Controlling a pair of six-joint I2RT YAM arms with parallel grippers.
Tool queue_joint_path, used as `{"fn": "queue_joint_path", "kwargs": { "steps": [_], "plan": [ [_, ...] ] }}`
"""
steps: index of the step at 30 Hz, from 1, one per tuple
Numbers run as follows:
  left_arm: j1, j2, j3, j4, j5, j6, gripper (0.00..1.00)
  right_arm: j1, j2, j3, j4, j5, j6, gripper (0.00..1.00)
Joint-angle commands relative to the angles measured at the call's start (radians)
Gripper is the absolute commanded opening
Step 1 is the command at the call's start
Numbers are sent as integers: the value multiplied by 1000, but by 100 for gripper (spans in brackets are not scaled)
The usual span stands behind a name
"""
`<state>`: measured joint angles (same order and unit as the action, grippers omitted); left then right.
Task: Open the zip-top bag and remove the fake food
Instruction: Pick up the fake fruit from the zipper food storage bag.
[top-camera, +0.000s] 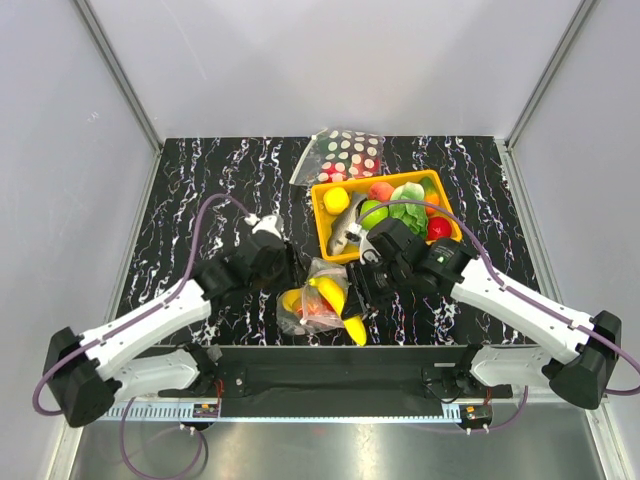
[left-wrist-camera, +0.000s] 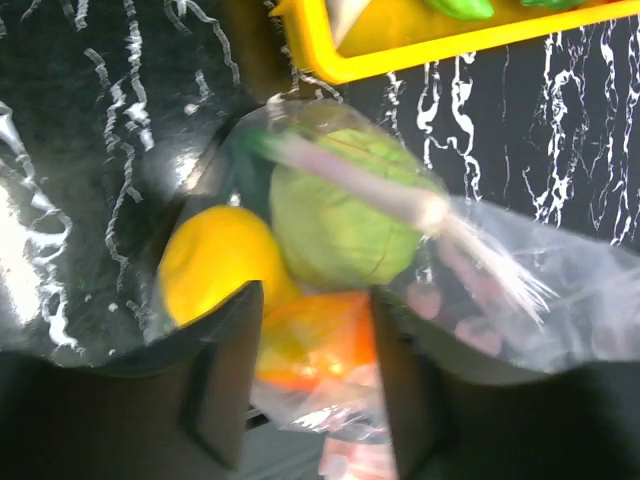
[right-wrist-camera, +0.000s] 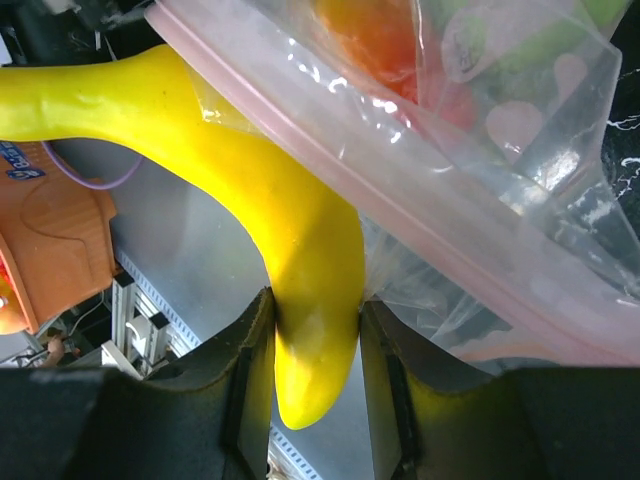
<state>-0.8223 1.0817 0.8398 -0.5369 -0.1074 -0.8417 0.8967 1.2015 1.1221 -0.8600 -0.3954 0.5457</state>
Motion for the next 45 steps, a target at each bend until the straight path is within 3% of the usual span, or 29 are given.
{"fn": "queue_joint_path", "kwargs": {
  "steps": [1,3,10,26,35,38,45],
  "plan": [
    [-1,-121,-34,35,-34,3,57,5,-10,42,73,-13,40,18],
    [-1,-173,-44,20,-52,23,68,5,-3,36,99,-8,52,18],
    [-1,-299,-120,90,8,13,77,5,35,36,150,0,79,18],
    [-70,-204,-157,230,66,-13,78,2,46,34,272,29,172,18],
    [-138,-160,-137,255,20,-31,77,-4,59,77,297,72,204,18],
    [-144,-143,-142,255,23,-34,70,-4,49,117,309,90,206,18],
    [-155,-82,-174,261,14,-69,33,-8,40,217,302,92,217,20]
  ]
}}
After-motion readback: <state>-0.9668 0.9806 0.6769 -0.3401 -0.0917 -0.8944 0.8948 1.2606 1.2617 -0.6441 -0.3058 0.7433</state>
